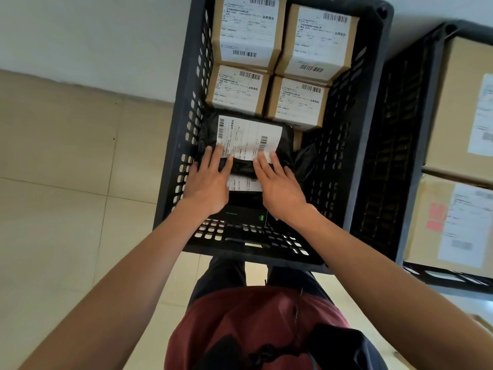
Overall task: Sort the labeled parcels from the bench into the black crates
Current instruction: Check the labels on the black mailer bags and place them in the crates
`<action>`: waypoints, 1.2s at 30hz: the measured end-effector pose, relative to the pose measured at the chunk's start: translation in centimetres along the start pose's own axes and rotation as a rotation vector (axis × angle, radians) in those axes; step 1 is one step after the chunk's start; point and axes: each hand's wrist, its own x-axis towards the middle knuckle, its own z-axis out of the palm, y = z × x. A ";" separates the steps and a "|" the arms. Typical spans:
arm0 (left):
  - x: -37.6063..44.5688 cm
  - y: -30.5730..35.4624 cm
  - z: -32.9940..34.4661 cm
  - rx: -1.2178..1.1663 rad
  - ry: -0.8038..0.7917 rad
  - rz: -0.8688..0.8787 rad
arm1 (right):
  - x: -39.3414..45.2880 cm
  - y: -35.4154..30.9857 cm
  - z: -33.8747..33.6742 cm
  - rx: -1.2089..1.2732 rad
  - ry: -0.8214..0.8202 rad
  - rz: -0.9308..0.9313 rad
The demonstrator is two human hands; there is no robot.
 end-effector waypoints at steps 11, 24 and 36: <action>0.1 -0.8 -1.6 -0.106 0.018 0.008 | 0.7 -0.3 -1.4 0.018 0.050 0.020; -1.4 -0.2 -4.8 -0.325 0.213 0.102 | -8.0 -0.2 -3.7 0.690 0.423 0.275; -5.3 18.2 -15.4 -0.650 0.321 0.569 | -25.1 7.2 -6.1 1.023 0.950 0.605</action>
